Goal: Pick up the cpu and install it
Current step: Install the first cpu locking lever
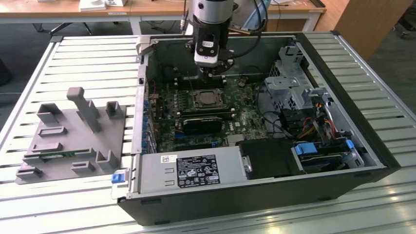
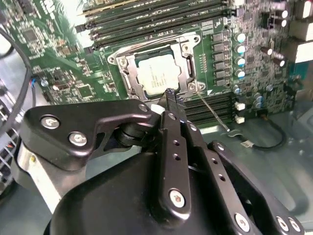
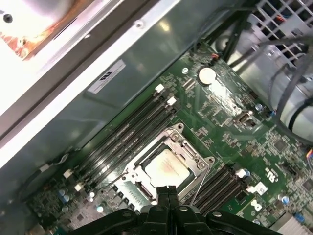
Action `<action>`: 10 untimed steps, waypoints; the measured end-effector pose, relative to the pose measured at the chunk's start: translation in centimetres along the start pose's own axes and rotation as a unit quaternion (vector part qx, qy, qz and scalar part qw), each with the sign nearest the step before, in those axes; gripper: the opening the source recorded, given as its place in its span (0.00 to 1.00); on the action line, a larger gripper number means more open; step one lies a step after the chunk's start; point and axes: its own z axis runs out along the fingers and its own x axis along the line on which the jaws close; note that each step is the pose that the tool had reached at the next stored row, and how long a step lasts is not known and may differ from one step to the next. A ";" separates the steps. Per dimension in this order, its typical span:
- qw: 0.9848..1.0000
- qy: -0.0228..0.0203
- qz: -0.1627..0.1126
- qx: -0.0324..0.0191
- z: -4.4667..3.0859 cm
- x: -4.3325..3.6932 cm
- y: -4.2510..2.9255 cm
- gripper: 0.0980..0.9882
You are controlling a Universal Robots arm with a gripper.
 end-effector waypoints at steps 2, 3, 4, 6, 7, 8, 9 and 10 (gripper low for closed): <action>1.000 0.001 -0.018 0.001 0.01 0.00 0.00 0.01; 1.000 0.001 -0.027 0.001 0.01 0.00 0.00 0.01; 0.999 0.002 -0.036 0.001 0.02 0.00 0.00 0.01; 0.999 0.002 -0.055 0.002 0.04 0.00 0.00 0.01; 0.998 0.003 -0.064 0.002 0.04 0.00 0.00 0.01; 0.997 0.003 -0.073 0.003 0.05 0.00 0.00 0.01; 0.997 0.003 -0.081 0.003 0.05 0.00 0.00 0.01; 0.996 0.004 -0.088 0.003 0.05 0.00 0.00 0.01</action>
